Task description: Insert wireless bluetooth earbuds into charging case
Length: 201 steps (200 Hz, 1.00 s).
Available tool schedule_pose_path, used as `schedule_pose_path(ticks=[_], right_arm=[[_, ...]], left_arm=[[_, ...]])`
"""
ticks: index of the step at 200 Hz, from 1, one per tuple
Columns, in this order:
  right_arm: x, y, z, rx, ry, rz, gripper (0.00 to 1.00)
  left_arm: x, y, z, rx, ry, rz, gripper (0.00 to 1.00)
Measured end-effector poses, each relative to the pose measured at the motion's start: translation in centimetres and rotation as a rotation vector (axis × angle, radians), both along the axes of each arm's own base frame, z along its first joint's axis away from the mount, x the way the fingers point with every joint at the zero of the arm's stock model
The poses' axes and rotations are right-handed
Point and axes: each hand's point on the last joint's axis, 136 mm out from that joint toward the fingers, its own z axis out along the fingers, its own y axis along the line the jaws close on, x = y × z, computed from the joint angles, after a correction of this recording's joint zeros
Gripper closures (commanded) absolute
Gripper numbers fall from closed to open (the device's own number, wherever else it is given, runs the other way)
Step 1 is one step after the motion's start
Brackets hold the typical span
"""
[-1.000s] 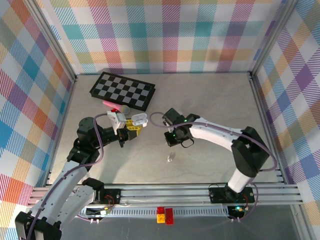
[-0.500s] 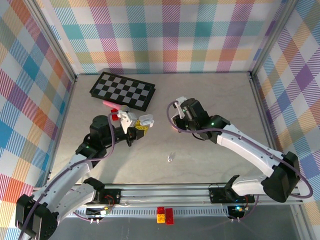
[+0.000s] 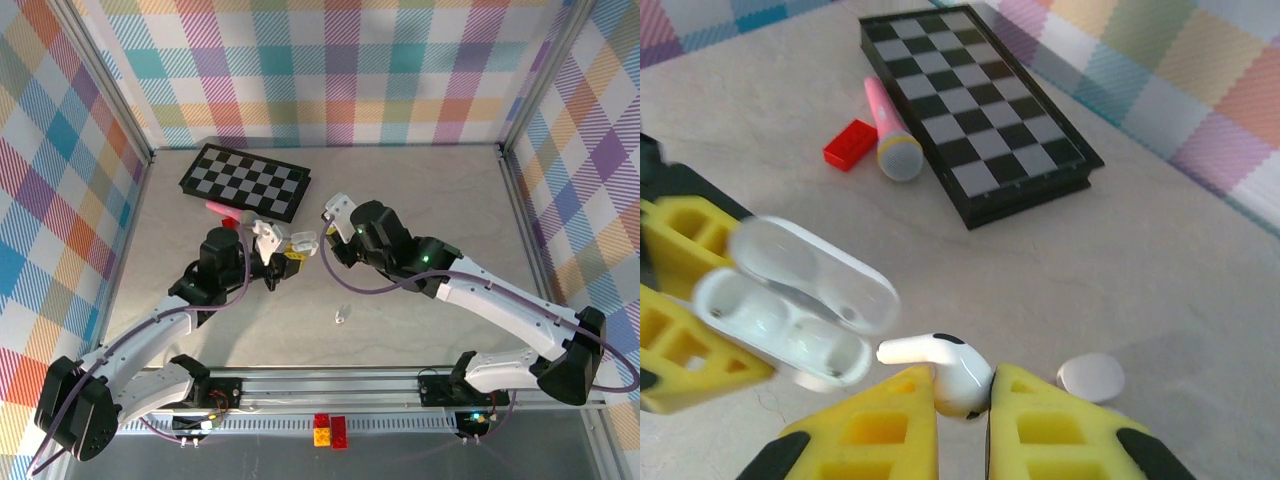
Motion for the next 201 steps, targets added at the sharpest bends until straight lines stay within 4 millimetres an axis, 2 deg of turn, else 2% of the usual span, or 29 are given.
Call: schedule_pose_path(ticks=[33, 108, 201], right_arm=[[-0.4, 1.2, 0.7, 0.011, -0.022, 0.046, 0.85], [-1.3, 3.7, -1.4, -0.03, 0.007, 0.14, 0.85], [-1.6, 4.7, -1.4, -0.044, -0.007, 0.185, 0.84]], left_arm=[[0.1, -0.2, 0.8, -0.012, -0.02, -0.004, 0.99], [0.2, -0.5, 1.4, -0.02, -0.029, -0.013, 0.99], [0.1, -0.7, 1.7, -0.023, -0.025, -0.029, 0.99]])
